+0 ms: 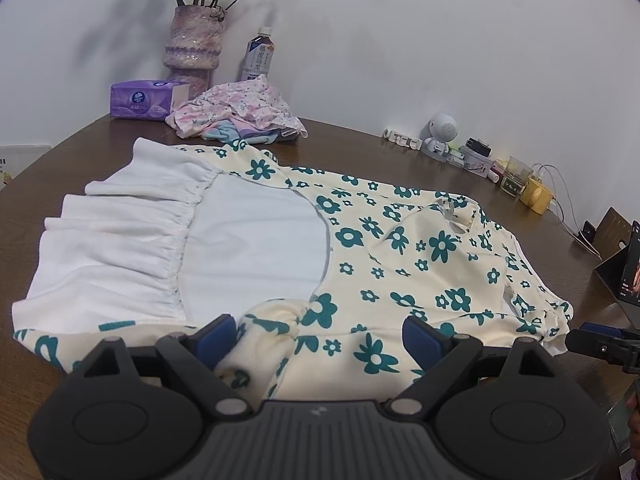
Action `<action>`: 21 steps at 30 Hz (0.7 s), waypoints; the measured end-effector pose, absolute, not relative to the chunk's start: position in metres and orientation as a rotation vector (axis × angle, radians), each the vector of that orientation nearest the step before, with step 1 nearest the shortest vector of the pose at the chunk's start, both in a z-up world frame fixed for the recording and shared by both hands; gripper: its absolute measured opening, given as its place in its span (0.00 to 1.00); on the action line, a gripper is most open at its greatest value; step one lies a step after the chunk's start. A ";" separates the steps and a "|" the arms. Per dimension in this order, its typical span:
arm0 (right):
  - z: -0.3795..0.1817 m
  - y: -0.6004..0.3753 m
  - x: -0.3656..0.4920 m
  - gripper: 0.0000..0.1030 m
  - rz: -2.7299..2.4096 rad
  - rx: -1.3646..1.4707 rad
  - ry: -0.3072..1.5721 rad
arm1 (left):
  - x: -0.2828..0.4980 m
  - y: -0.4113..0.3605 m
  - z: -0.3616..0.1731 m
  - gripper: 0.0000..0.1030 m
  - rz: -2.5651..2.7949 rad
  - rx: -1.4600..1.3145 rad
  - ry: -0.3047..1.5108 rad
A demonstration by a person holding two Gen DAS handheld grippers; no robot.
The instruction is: Fold clothes
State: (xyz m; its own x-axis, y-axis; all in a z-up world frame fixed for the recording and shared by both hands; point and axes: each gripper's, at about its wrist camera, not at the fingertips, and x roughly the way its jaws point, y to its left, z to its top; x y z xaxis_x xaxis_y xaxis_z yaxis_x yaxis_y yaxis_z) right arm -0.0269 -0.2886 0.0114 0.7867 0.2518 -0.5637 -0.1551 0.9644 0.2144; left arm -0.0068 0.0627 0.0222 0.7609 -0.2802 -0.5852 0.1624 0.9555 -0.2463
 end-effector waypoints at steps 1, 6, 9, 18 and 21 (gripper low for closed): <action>0.011 -0.288 -0.027 0.99 0.220 0.160 0.630 | -0.007 0.063 0.022 0.87 -0.243 -0.186 0.663; 0.012 -0.288 -0.027 0.99 0.221 0.159 0.632 | -0.007 0.063 0.022 0.87 -0.243 -0.187 0.664; 0.012 -0.288 -0.027 0.99 0.222 0.159 0.632 | -0.007 0.063 0.021 0.87 -0.243 -0.188 0.665; 0.011 -0.287 -0.026 0.99 0.225 0.159 0.636 | -0.006 0.063 0.019 0.87 -0.242 -0.190 0.669; 0.011 -0.287 -0.025 0.99 0.225 0.160 0.639 | -0.005 0.063 0.017 0.87 -0.239 -0.193 0.672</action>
